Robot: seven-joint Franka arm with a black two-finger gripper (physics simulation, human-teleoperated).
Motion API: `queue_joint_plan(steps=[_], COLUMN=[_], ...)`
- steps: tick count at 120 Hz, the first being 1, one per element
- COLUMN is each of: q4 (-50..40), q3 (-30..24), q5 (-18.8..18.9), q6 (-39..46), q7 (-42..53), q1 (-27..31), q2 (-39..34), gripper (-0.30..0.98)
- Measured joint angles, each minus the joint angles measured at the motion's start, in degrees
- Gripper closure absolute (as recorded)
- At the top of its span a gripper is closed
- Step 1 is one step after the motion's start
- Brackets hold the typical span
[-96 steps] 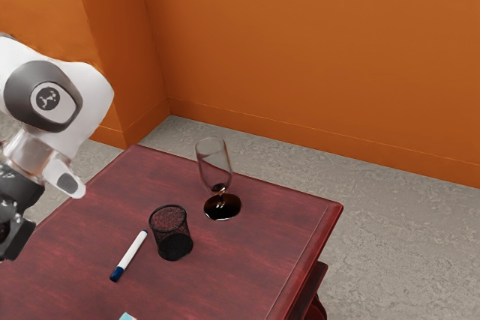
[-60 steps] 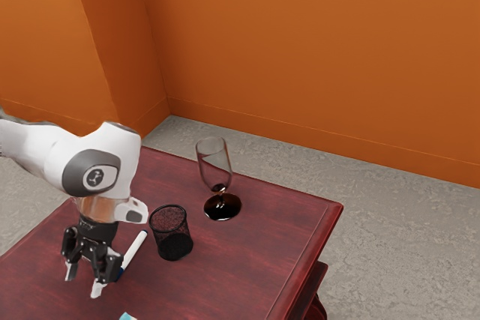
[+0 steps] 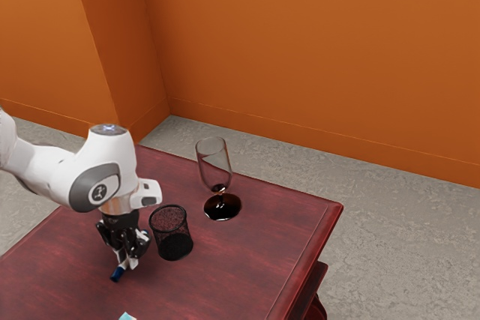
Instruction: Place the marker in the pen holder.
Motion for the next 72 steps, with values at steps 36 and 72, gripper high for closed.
queue_joint_plan(steps=[36, 72], q4=[-0.7, -0.8], q3=[0.3, 0.5], q5=[-0.3, -0.3], q6=[2.8, 2.9], q7=[-0.2, -0.6], q1=[1.8, 0.0], q2=[1.2, 1.3], gripper=[0.58, 0.59])
